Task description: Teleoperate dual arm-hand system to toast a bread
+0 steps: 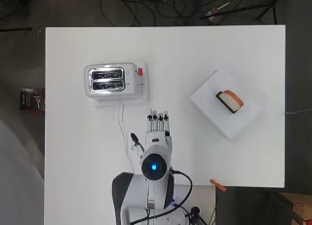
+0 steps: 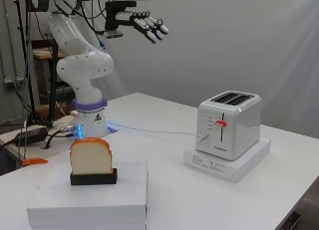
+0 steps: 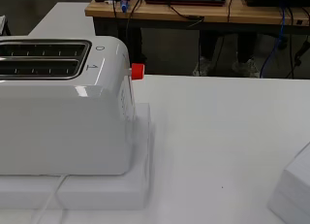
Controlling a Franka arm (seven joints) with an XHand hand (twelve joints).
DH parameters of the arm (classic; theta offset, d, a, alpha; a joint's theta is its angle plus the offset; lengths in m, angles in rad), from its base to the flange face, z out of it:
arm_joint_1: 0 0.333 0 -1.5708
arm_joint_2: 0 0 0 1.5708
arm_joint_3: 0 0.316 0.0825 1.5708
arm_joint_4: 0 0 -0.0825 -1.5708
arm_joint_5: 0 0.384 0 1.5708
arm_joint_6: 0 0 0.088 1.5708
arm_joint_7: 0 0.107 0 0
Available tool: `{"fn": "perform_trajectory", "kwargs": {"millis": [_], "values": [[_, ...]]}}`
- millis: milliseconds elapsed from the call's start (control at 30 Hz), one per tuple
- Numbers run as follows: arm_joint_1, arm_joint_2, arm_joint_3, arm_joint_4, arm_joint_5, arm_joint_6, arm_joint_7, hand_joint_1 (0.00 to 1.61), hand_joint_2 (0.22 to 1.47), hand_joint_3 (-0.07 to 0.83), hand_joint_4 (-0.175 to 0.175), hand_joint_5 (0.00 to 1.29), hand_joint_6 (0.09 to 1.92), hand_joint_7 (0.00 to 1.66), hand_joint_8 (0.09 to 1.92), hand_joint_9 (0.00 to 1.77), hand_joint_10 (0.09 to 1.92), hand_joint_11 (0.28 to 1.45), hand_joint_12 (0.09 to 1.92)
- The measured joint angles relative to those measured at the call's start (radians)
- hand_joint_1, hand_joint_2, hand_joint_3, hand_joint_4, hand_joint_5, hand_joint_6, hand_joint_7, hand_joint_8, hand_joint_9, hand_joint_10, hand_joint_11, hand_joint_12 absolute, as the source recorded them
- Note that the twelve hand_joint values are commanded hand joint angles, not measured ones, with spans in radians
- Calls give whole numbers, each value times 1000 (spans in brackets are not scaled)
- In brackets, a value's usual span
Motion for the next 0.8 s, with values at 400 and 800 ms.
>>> {"fn": "perform_trajectory", "kwargs": {"millis": [400, 800], "values": [[-20, 167, -95, 112, -66, -3, -18, 140, 1157, 0, -81, 352, 87, 546, 87, 674, 87, 513, 87], [-74, 752, -330, 496, -77, -5, -176, 145, 1117, -11, -106, 349, 87, 455, 87, 540, 87, 426, 87]]}}
